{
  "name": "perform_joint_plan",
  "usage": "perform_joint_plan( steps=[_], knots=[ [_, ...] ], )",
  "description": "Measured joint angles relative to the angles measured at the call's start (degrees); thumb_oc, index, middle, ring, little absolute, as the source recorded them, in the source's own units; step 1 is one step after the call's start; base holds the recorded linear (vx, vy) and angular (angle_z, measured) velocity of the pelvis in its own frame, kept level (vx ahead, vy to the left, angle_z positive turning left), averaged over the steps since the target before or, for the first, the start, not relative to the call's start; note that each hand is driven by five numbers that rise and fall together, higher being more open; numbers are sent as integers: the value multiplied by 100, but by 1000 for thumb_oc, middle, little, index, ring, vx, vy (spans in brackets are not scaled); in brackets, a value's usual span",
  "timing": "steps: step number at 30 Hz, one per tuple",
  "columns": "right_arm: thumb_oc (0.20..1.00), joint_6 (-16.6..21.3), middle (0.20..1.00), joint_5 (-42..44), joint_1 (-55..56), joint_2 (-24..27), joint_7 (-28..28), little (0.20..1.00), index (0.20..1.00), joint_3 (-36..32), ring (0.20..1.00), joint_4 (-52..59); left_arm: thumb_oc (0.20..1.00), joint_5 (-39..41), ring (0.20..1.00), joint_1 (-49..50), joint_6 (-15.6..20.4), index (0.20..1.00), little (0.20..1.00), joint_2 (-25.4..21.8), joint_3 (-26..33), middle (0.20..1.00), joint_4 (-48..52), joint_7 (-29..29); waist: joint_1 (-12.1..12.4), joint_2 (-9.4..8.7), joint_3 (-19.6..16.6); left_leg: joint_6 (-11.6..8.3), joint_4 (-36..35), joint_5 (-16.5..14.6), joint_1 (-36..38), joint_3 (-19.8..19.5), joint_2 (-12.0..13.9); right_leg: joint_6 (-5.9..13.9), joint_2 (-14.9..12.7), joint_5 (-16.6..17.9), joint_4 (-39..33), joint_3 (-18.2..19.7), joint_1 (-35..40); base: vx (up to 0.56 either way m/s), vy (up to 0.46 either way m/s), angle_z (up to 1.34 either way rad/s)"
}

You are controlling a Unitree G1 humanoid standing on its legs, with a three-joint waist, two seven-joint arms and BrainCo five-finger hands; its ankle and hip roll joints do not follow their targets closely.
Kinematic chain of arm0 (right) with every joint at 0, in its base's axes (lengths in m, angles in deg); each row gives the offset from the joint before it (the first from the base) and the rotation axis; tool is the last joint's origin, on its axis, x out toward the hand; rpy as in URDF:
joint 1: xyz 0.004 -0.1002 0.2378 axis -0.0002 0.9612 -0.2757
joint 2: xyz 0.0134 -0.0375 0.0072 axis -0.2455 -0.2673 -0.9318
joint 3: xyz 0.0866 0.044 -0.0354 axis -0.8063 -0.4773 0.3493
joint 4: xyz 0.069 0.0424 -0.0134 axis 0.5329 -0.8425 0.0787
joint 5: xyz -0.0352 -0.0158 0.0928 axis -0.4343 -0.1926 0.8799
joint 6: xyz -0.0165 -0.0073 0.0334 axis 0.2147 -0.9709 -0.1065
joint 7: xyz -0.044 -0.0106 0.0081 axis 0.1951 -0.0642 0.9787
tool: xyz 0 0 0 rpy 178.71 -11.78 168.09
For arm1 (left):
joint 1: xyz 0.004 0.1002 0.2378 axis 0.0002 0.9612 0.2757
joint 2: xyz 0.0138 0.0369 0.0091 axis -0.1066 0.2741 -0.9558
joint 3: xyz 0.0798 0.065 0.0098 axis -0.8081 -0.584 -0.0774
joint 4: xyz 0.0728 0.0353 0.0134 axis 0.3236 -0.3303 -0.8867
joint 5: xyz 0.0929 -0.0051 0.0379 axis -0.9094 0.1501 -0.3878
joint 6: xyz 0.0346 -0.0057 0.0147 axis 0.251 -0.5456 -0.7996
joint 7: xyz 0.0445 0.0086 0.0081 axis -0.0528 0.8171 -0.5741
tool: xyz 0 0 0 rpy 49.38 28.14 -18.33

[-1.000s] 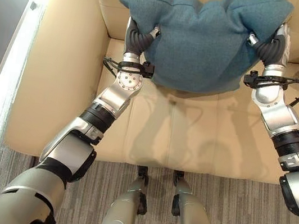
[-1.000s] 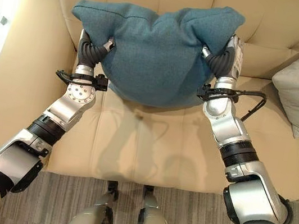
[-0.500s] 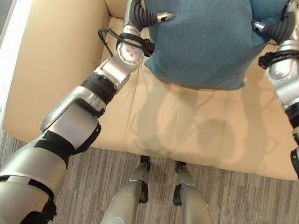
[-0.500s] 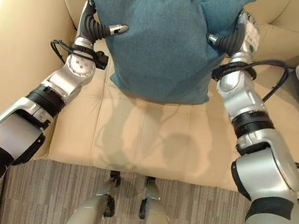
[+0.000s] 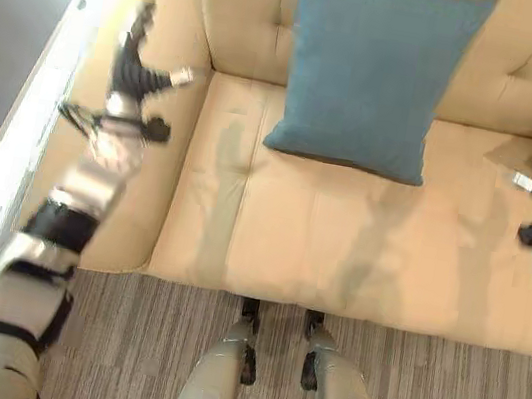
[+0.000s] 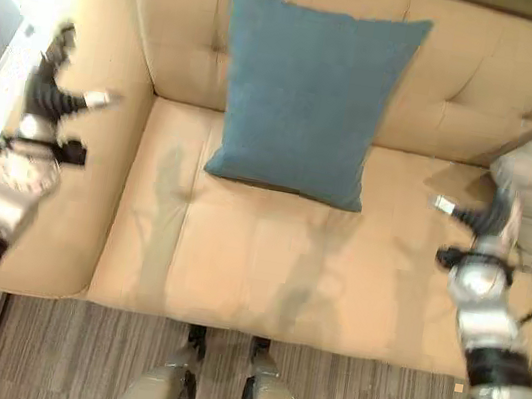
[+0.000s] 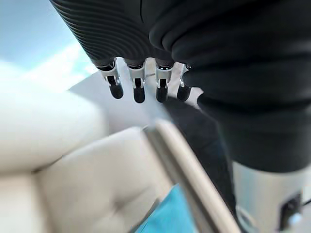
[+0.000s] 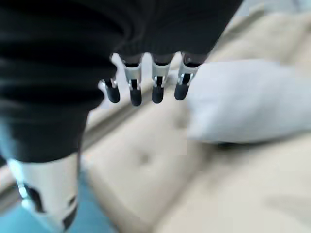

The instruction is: Pick up all the scattered cushions and arrange them neatly on the sofa.

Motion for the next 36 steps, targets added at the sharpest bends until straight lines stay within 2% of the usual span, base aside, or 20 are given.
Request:
perform_joint_plan(
  steps=[1, 3, 8, 9, 11, 13, 15, 19, 23, 27, 28, 29, 30, 31, 33, 35, 36],
  knots=[
    [1000, -8, 1000, -79, 387, -322, -58, 1000, 1000, -137, 1000, 55, 1000, -21, 1000, 457, 2, 1000, 1000, 256, 106, 1000, 142, 92, -42, -38, -11, 9, 0, 5, 103, 4, 6, -1, 7, 0, 0, 10, 93, 37, 13, -10],
    [1000, -51, 1000, -176, 1018, -582, -207, 1000, 1000, -130, 1000, 26, 1000, -22, 1000, 1073, -133, 1000, 1000, 583, 86, 1000, 122, 293, -68, -77, -38, -14, -2, -20, 274, 28, 7, 32, -1, -30, -2, 29, 256, 9, 9, -5],
    [1000, 18, 1000, -577, 1394, -957, -456, 1000, 1000, -160, 1000, -79, 1000, -289, 1000, 1792, -212, 1000, 1000, 847, 292, 1000, 14, 674, -108, -69, -78, -5, -28, -71, 558, 100, 8, 46, -8, -34, -4, 65, 510, -8, 14, -7],
    [1000, 21, 1000, -700, 1673, -1066, -639, 1000, 1000, -37, 1000, -127, 1000, -516, 1000, 2337, -240, 1000, 1000, 953, 288, 1000, -57, 870, -103, 5, -219, 37, -32, -133, 756, 125, 13, 35, -5, -79, -33, 121, 694, -51, 4, -9],
    [1000, 49, 1000, -779, 1934, -1195, -797, 1000, 1000, 145, 1000, -434, 1000, -638, 1000, 2776, -301, 1000, 1000, 1277, 251, 1000, -433, 1033, -91, 102, -452, 46, -29, -163, 793, 154, 9, 45, -5, -90, -33, 173, 709, -52, -2, -10],
    [1000, 62, 1000, -781, 1890, -1429, -929, 1000, 1000, 156, 1000, -885, 1000, -645, 1000, 2860, -378, 1000, 1000, 1603, 377, 1000, -1128, 1118, -77, 139, -510, 35, -30, -155, 957, 168, 14, 41, 6, -91, -34, 196, 865, -35, -5, -7],
    [1000, 68, 1000, -783, 1967, -1527, -1036, 1000, 1000, 384, 1000, -1184, 1000, -728, 1000, 3004, -481, 1000, 1000, 1796, 228, 1000, -1635, 1210, -84, 145, -556, 52, -29, -183, 1154, 215, 31, 21, 18, -119, -35, 207, 1047, -22, -11, -8],
    [1000, 111, 1000, -783, 2000, -1608, -1135, 1000, 1000, 595, 1000, -1895, 1000, -1121, 1000, 3063, -584, 1000, 1000, 1953, -105, 1000, -2688, 1317, -55, 119, -639, 76, -31, -213, 1326, 281, 62, -17, 37, -145, -34, 238, 1193, -45, -34, -8],
    [1000, 120, 1000, -782, 1984, -1705, -1177, 1000, 1000, 734, 1000, -2914, 1000, -1310, 1000, 2985, -622, 1000, 1000, 2118, -139, 1000, -3959, 1308, -32, 67, -811, 79, -34, -235, 1510, 283, 123, -30, 99, -153, -32, 263, 1394, -63, -57, -4],
    [1000, 108, 1000, -782, 2002, -1921, -1217, 1000, 1000, 759, 1000, -3615, 1000, -1414, 1000, 2914, -684, 1000, 1000, 2131, -139, 1000, -4540, 1301, -3, 48, -832, 57, -30, -224, 1602, 283, 224, -79, 197, -185, -32, 242, 1511, -141, -28, 4],
    [1000, 110, 1000, -782, 1970, -1938, -1212, 1000, 1000, 768, 1000, -3844, 1000, -1489, 1000, 2892, -691, 1000, 1000, 2131, -148, 1000, -4559, 1294, 2, 51, -818, -31, 88, -167, 1597, 263, 248, -108, 212, -196, -30, 216, 1467, -241, 29, 4],
    [1000, 61, 1000, -782, 1801, -1992, -1209, 1000, 1000, 833, 1000, -4220, 1000, -1492, 1000, 2698, -708, 1000, 1000, 2135, -151, 1000, -4733, 1274, 32, -42, -718, -158, 524, -312, 1425, 226, 252, -269, 173, -204, 24, 232, 1472, -150, 53, -14],
    [1000, 24, 1000, -782, 1717, -1967, -1212, 1000, 1000, 913, 1000, -4314, 1000, -1492, 1000, 2651, -724, 1000, 1000, 2179, -169, 1000, -4760, 1269, 94, -20, -664, -188, 649, -447, 1435, 143, 269, -293, 191, -187, 19, 245, 1492, -224, 119, -23],
    [1000, 30, 1000, -782, 1667, -1984, -1186, 1000, 1000, 966, 1000, -4317, 1000, -1489, 1000, 2466, -727, 1000, 1000, 2248, -204, 1000, -4799, 1249, 55, -145, -588, -240, 1172, -669, 1261, -128, 110, -461, 31, -80, 10, 219, 1462, -153, 145, -39],
    [1000, 49, 1000, -782, 1504, -1965, -1186, 1000, 1000, 985, 1000, -4284, 1000, -1481, 1000, 2361, -725, 1000, 1000, 2399, -245, 1000, -4861, 1237, 32, -182, -566, -164, 1873, -1177, 1326, -645, -180, -423, -120, -73, 8, 425, 1377, -104, 150, -66],
    [1000, 42, 1000, -782, 1423, -1924, -1182, 1000, 1000, 980, 1000, -4187, 1000, -1480, 1000, 2300, -717, 1000, 1000, 2518, -356, 1000, -4865, 1237, -12, -25, -624, 5, 1363, -1446, 1697, -1223, -343, -249, -76, 68, 36, 688, 1174, -103, 154, -71],
    [1000, 28, 1000, -781, 1405, -1964, -1178, 1000, 1000, 976, 1000, -4198, 1000, -1479, 1000, 2183, -719, 1000, 1000, 2546, -360, 1000, -4881, 1238, -50, -7, -597, 194, 960, -1394, 1810, -1325, -389, -175, -135, 185, 25, 750, 1084, -139, 190, -31]
  ],
)
